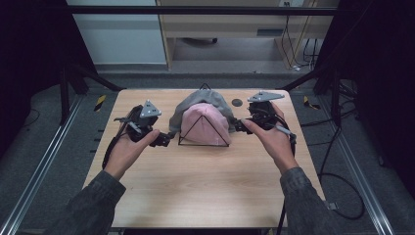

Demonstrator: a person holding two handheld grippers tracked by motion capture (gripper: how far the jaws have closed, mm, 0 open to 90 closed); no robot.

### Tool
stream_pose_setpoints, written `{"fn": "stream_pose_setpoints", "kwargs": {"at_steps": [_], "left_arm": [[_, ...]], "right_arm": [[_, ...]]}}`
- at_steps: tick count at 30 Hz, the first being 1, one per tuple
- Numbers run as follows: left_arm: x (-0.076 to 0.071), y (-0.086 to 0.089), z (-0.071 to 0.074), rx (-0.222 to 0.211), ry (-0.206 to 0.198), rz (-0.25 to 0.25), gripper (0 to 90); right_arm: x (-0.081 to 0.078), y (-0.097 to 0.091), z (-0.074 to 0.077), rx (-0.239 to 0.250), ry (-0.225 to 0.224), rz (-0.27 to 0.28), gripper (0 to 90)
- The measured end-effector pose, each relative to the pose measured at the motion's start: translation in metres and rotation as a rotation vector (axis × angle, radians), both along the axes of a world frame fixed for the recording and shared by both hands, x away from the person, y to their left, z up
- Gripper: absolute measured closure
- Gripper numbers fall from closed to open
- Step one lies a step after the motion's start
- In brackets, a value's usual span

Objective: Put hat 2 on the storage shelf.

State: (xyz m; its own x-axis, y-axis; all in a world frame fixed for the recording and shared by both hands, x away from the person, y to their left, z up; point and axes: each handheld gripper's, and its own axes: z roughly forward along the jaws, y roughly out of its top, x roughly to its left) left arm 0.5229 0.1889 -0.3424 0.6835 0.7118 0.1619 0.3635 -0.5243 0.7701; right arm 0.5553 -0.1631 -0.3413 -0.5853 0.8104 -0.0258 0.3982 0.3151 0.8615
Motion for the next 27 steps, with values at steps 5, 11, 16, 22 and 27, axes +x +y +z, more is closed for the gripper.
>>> {"fn": "stream_pose_setpoints", "kwargs": {"at_steps": [5, 11, 16, 22, 27], "left_arm": [[-0.014, 0.004, -0.018, 0.011, 0.024, -0.024, 6.1], [-0.019, 0.011, -0.036, 0.031, 0.063, -0.021, 6.0], [-0.022, 0.015, -0.052, 0.044, 0.096, -0.028, 6.0], [-0.023, 0.018, -0.069, 0.064, 0.133, -0.041, 6.2], [-0.022, 0.019, -0.079, 0.068, 0.15, -0.042, 6.3]], "right_arm": [[-0.011, -0.009, -0.009, -0.029, 0.02, 0.004, 11.3], [-0.026, -0.025, -0.022, -0.039, 0.041, -0.001, 16.5], [-0.035, -0.037, -0.037, -0.048, 0.063, -0.013, 17.1], [-0.047, -0.046, -0.059, -0.044, 0.097, -0.021, 17.2], [-0.056, -0.048, -0.078, -0.037, 0.127, -0.03, 17.0]]}}
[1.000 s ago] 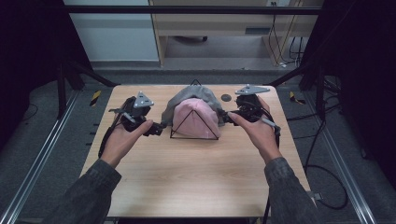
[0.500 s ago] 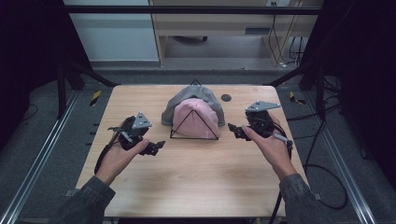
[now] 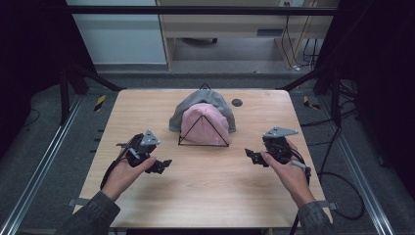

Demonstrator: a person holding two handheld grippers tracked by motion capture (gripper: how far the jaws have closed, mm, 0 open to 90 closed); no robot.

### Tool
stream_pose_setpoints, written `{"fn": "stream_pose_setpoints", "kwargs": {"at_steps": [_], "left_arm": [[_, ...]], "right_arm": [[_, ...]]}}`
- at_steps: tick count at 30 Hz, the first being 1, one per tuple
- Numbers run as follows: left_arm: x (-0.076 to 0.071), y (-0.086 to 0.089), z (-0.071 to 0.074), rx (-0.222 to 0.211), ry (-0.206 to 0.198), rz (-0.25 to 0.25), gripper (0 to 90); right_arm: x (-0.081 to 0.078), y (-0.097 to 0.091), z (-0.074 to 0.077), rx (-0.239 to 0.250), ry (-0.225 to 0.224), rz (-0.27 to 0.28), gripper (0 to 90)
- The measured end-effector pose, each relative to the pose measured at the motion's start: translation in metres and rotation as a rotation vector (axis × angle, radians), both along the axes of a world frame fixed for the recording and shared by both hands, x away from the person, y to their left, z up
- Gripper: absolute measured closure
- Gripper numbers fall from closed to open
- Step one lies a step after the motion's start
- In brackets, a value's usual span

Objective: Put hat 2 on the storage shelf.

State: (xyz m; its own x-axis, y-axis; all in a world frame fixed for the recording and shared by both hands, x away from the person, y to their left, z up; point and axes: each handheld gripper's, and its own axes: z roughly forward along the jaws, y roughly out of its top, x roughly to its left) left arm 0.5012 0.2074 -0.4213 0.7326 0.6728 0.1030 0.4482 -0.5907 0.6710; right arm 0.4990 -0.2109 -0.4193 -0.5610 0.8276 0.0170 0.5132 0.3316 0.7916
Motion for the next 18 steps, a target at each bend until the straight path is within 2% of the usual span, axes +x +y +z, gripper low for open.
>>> {"fn": "stream_pose_setpoints", "kwargs": {"at_steps": [6, 18], "left_arm": [[-0.003, 0.0, -0.008, 0.007, 0.008, -0.006, 6.5], [-0.012, 0.006, -0.043, 0.045, 0.081, -0.02, 6.4]], "right_arm": [[-0.008, -0.001, -0.018, -0.001, 0.027, 0.007, 16.7], [-0.019, 0.004, -0.043, -0.019, 0.096, 0.033, 15.2]]}}
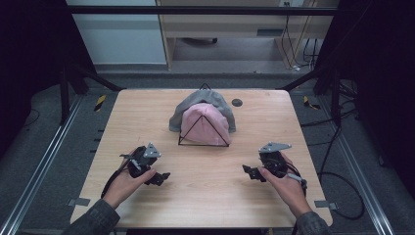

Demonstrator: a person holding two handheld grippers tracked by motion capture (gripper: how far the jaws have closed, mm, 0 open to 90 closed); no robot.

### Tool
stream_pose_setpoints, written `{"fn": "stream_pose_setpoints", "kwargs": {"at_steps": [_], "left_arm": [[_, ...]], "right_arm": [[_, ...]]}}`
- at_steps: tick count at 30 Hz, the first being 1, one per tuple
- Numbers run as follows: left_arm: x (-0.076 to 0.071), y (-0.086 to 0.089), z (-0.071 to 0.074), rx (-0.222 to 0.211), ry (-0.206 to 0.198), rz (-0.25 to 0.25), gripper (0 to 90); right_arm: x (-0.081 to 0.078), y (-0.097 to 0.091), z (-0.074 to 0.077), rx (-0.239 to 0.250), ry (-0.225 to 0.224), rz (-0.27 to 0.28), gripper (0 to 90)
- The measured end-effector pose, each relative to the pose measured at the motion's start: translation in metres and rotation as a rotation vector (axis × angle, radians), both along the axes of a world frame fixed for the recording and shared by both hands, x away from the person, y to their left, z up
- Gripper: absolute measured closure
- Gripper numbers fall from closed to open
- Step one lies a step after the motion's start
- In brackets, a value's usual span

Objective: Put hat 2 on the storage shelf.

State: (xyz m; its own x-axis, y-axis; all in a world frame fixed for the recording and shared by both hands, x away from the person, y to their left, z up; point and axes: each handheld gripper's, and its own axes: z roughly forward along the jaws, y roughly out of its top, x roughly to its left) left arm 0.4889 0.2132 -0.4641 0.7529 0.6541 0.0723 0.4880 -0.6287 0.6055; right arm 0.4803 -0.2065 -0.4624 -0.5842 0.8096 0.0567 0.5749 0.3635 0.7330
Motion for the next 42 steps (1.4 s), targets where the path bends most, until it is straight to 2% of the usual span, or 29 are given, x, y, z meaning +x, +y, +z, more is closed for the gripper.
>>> {"fn": "stream_pose_setpoints", "kwargs": {"at_steps": [9, 14, 23, 26, 30, 36, 38, 41, 42], "left_arm": [[-0.006, 0.004, -0.014, 0.023, 0.018, -0.018, 6.0], [-0.005, 0.006, -0.018, 0.015, 0.021, -0.014, 5.8], [0.001, 0.013, -0.029, 0.016, 0.044, 0.003, 4.9], [0.002, 0.015, -0.031, -0.014, 0.054, 0.02, 2.7], [0.002, 0.016, -0.034, -0.034, 0.041, 0.036, 0.3], [0.002, 0.02, -0.036, -0.053, 0.029, 0.022, 0.0], [0.002, 0.021, -0.036, -0.05, 0.03, 0.018, 0.0], [0.001, 0.021, -0.036, -0.051, 0.03, 0.023, 0.0], [0.001, 0.021, -0.036, -0.051, 0.03, 0.023, 0.0]], "right_arm": [[-0.004, 0.006, -0.016, -0.017, 0.044, 0.022, 14.0], [-0.002, 0.009, -0.026, -0.018, 0.066, 0.025, 13.5], [0.007, 0.012, -0.033, -0.001, 0.072, -0.014, 10.9], [0.01, 0.012, -0.035, -0.003, 0.073, -0.03, 9.8], [0.011, 0.014, -0.039, -0.009, 0.083, -0.034, 7.8], [0.01, 0.016, -0.041, -0.017, 0.062, -0.045, 5.7], [0.009, 0.017, -0.043, -0.023, 0.045, -0.045, 4.5], [0.005, 0.021, -0.047, -0.069, -0.003, -0.032, 2.9], [0.003, 0.021, -0.048, -0.067, -0.013, -0.035, 2.0]]}}
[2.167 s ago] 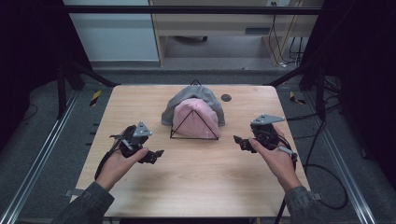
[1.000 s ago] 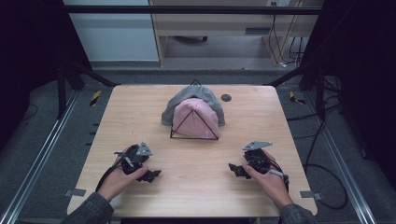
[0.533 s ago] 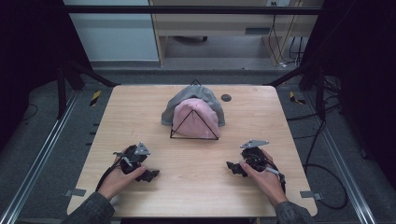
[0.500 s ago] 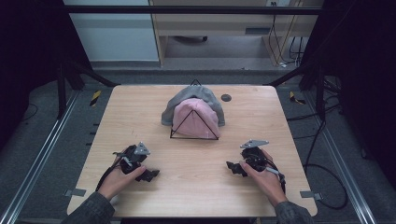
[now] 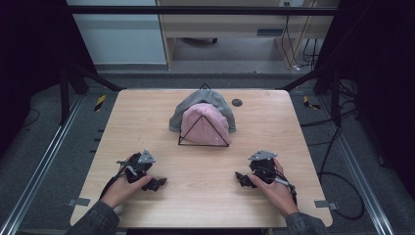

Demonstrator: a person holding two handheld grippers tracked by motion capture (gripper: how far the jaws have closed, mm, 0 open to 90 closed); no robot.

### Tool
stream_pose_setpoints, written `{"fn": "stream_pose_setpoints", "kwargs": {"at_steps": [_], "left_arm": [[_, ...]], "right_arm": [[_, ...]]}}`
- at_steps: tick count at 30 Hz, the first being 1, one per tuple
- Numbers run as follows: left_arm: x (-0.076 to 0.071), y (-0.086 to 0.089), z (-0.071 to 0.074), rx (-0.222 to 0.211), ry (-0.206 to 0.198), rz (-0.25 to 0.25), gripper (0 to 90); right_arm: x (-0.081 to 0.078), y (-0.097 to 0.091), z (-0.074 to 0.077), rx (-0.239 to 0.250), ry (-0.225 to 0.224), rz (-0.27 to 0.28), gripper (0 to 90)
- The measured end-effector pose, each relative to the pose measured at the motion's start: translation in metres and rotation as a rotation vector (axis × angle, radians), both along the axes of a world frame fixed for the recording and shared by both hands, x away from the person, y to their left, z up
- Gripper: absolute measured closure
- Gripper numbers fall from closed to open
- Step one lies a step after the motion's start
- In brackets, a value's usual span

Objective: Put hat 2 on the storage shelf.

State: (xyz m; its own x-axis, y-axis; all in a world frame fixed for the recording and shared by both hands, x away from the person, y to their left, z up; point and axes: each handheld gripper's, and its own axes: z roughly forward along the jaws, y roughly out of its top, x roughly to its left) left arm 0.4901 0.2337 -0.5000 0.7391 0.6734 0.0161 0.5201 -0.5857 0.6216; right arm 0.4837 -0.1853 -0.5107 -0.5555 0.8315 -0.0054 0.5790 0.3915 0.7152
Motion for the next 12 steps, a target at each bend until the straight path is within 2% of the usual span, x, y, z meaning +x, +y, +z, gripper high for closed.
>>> {"fn": "stream_pose_setpoints", "kwargs": {"at_steps": [4, 8, 12], "left_arm": [[0.0, 0.0, 0.0, -0.004, -0.004, 0.001, 0.0], [-0.001, 0.0, 0.0, 0.0, -0.004, 0.001, 0.0], [0.0, 0.0, 0.0, 0.002, -0.003, 0.0, 0.0]], "right_arm": [[-0.004, -0.002, -0.002, 0.002, -0.017, 0.007, 2.0], [-0.011, -0.005, -0.002, 0.009, -0.014, 0.006, 2.1], [-0.009, -0.006, -0.002, 0.01, -0.012, -0.001, 1.5]]}}
